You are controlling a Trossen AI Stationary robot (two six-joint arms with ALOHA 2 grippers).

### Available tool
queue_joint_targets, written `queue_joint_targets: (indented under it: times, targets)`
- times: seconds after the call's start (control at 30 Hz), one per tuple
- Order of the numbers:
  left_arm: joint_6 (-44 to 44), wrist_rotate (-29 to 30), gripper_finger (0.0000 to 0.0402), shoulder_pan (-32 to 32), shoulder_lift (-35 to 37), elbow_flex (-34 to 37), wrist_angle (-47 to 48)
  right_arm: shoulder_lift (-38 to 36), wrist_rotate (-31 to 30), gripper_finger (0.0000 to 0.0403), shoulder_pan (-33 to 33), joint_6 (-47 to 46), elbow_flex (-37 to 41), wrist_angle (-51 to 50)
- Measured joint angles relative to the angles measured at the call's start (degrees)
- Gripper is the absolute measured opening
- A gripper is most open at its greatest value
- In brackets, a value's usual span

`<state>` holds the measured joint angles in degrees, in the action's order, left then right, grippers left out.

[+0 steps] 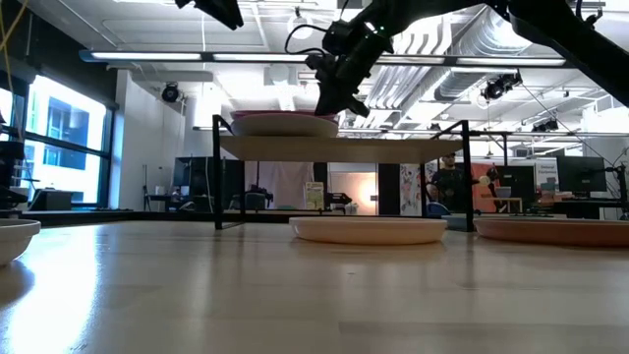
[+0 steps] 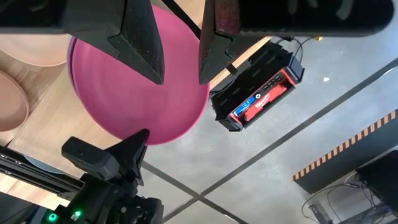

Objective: Place and stack plates onto a shelf
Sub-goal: Stack the pink plate on top of the purple plate on the shelf

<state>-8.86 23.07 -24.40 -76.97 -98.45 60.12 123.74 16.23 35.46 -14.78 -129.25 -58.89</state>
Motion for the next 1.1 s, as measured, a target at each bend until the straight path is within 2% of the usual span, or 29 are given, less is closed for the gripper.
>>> queue_joint_targets:
  times: [0.1,0.33,0.47,0.87,1.1]
  targets:
    - [0.0,0.0,0.0087,0.0,0.0,0.0,0.0,0.0,0.0,0.0008,0.0,0.3,0.0,0.0]
    - [0.0,0.0,0.0087,0.0,0.0,0.0,0.0,0.0,0.0,0.0071,0.0,0.3,0.0,0.0]
    - [0.0,0.0,0.0087,0.0,0.0,0.0,0.0,0.0,0.3,0.0091,0.0,0.3,0.0,0.0]
    - [-1.0,0.1,0.0087,0.0,0.0,0.0,0.0,-1.8,0.8,0.0094,2.7,2.5,0.0,-5.1]
    - [-1.1,0.3,0.0087,0.0,0.0,0.0,0.0,-1.8,1.6,0.0094,1.5,3.5,0.0,-7.0]
